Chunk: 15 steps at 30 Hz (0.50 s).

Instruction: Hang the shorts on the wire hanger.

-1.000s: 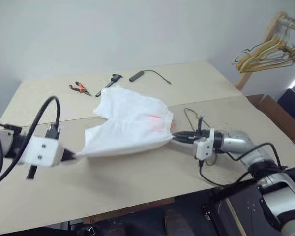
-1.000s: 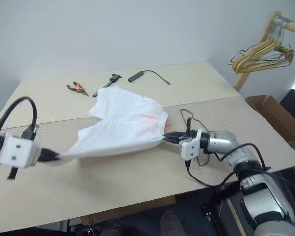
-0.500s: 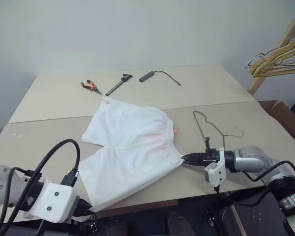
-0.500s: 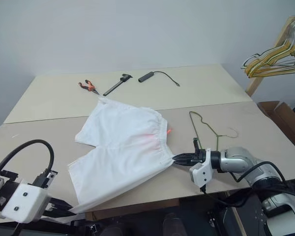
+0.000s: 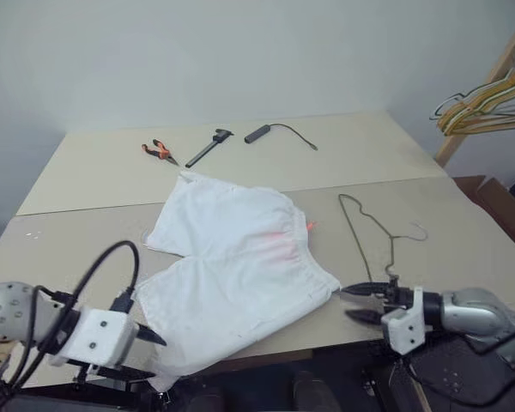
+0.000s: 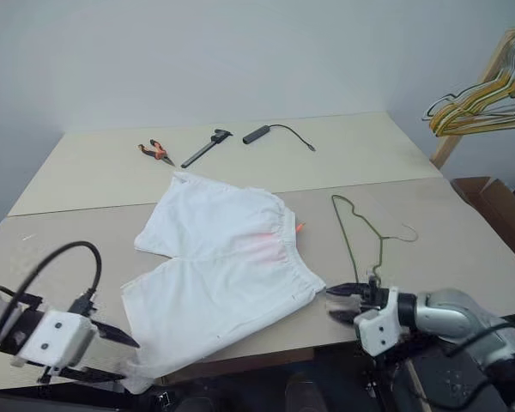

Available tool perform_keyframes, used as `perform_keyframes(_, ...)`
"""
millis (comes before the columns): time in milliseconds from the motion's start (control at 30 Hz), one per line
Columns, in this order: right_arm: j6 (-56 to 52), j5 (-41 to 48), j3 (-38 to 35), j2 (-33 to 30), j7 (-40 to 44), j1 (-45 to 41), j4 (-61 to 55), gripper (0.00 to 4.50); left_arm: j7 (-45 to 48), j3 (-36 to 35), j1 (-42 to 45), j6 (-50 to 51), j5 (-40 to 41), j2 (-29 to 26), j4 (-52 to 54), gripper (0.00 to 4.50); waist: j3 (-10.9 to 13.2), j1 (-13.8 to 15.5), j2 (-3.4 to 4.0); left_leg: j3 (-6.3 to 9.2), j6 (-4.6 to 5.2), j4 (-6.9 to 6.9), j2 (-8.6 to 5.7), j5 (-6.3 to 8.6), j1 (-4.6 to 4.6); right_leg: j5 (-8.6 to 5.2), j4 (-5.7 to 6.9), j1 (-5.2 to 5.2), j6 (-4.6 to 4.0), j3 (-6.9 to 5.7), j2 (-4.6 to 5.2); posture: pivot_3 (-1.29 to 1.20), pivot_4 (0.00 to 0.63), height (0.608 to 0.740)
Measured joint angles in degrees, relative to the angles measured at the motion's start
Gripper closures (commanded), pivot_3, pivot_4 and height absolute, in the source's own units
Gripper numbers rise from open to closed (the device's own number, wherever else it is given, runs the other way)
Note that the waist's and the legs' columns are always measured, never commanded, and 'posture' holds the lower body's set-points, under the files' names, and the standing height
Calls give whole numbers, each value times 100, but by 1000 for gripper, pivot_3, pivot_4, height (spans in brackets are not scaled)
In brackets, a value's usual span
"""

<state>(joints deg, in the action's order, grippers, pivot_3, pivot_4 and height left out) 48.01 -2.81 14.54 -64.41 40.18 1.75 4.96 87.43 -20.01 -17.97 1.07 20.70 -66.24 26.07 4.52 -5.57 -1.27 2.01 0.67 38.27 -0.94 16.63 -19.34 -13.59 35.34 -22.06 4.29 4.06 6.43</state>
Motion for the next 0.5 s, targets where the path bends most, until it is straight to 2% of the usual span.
perform_keyframes(67,-1320,899,-564,-172,24,645,-726,899,-63,-157,278,-231,29,165,-378,1629,0,21,-1,-4,0,1,2,0,-1,1,0,5,0,2,0,-65,60,740)
perform_keyframes(167,-3144,1700,-1447,-98,-289,850,-1302,899,-403,-158,735,-152,238,429,-507,1629,-13,39,-21,-7,-1,3,5,0,2,4,-1,10,2,0,-3,-75,60,740)
perform_keyframes(233,-4532,1952,-1801,53,-699,799,-1655,899,-749,-38,1332,286,688,704,-468,1629,-17,95,-28,-1,-1,6,7,1,-2,5,0,8,3,-6,-4,-81,59,740)
perform_keyframes(333,-7104,2211,-1938,172,-1320,528,-2089,899,-1329,296,2202,923,1228,1056,-349,1629,-27,181,-15,2,-3,12,0,2,-17,10,-5,-2,9,-4,0,-104,60,740)
perform_keyframes(467,-9358,2266,-1654,560,-1709,22,-2322,899,-1680,830,2660,1324,1311,1331,-334,1629,-32,157,-7,4,-2,22,-1,3,-61,10,-14,-34,10,-7,-1,-113,58,740)
perform_keyframes(500,-9723,2293,-1550,646,-1729,-80,-2361,1062,-1698,929,2730,1346,1305,1380,-338,1629,-32,139,-7,4,1,27,-1,4,-68,11,-13,-39,10,-6,-2,-115,57,740)
